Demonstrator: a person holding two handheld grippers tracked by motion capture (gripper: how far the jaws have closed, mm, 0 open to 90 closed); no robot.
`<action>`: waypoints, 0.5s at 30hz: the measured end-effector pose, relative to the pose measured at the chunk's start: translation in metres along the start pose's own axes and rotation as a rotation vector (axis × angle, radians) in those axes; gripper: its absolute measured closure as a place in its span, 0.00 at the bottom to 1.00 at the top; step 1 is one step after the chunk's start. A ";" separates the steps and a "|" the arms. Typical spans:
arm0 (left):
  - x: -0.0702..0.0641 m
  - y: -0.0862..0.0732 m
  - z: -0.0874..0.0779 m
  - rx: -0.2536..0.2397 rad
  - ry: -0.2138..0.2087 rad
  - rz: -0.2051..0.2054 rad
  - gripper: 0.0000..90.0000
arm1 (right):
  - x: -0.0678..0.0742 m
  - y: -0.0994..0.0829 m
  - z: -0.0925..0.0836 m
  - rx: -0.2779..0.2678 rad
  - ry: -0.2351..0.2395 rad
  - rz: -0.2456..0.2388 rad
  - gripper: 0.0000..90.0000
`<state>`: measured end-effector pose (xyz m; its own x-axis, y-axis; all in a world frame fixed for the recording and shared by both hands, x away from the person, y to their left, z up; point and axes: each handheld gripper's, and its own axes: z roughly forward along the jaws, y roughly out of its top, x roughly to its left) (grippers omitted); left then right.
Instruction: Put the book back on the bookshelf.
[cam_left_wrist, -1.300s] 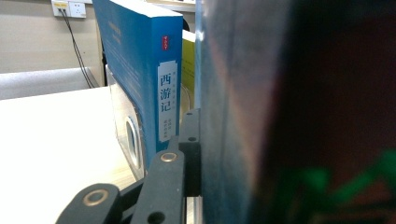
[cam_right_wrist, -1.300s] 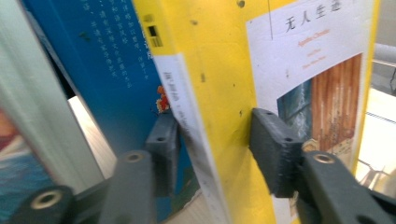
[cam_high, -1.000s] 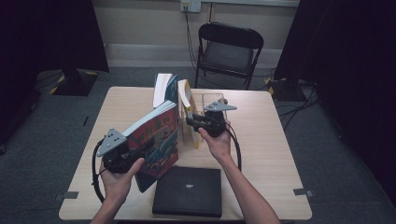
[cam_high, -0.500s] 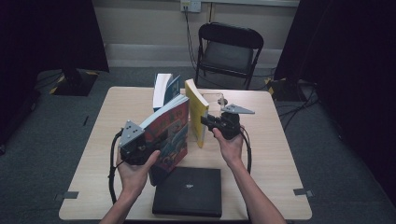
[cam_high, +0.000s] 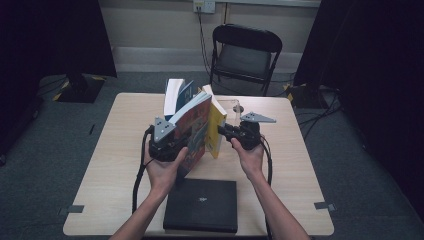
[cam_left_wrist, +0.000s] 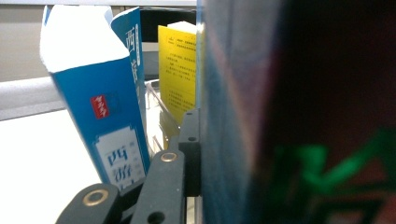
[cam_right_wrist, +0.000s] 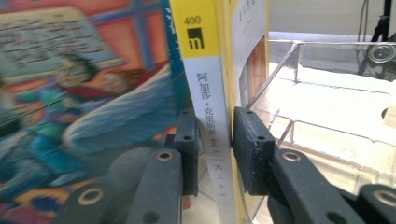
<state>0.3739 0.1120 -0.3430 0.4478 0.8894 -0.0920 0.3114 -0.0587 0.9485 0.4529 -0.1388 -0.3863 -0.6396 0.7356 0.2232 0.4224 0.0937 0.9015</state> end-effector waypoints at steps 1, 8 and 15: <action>0.000 0.000 0.002 0.001 0.002 -0.002 0.83 | 0.000 0.000 -0.001 0.000 0.001 -0.003 0.79; -0.003 0.000 0.016 0.001 0.035 -0.008 0.83 | 0.000 0.000 -0.003 -0.003 0.025 -0.014 0.76; -0.005 0.004 0.028 -0.011 0.046 0.012 0.83 | 0.001 0.000 -0.004 0.008 0.038 -0.030 0.76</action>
<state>0.3969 0.0948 -0.3470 0.4125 0.9085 -0.0665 0.2964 -0.0648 0.9529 0.4501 -0.1408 -0.3845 -0.6763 0.7061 0.2100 0.4075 0.1211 0.9051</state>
